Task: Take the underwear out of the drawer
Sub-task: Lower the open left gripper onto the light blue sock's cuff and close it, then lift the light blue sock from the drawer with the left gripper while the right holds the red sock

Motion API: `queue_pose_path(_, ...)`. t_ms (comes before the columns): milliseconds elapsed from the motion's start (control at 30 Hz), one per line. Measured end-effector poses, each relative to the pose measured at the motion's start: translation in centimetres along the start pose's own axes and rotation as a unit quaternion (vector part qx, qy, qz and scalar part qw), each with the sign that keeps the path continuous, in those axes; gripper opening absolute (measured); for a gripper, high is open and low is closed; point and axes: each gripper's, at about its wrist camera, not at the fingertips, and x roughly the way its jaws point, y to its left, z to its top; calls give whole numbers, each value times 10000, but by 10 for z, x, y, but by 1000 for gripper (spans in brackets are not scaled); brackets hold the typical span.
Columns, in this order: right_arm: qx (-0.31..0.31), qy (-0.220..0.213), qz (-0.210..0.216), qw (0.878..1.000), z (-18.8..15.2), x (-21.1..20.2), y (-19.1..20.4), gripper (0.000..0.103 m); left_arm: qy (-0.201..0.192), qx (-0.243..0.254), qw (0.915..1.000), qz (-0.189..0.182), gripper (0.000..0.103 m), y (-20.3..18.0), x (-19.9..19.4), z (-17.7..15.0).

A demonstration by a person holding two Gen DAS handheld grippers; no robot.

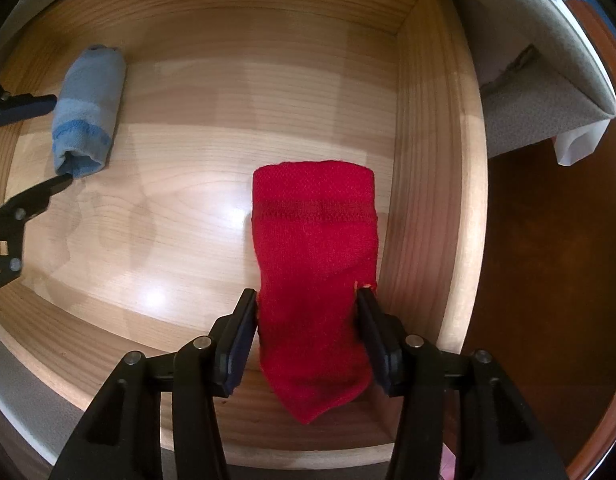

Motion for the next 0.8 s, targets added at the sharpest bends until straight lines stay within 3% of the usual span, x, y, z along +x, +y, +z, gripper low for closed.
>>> queue_pose_path(167, 10, 3, 9, 10000, 3, 0, 5, 49, 3, -152, 9998, 108, 58, 3, 10, 7)
queue_pose_path(433, -1, -1, 22, 10000, 4, 4, 9, 49, -70, -482, 9988, 90, 37, 11, 16, 12)
queue_pose_path(567, -2, 2, 15, 10000, 4, 6, 10, 50, 88, -640, 9979, 33, 26, 11, 16, 15)
queue_pose_path(800, -7, 5, 14, 10000, 4, 7, 12, 50, 355, -801, 9957, -301, 25, 10, 15, 6)
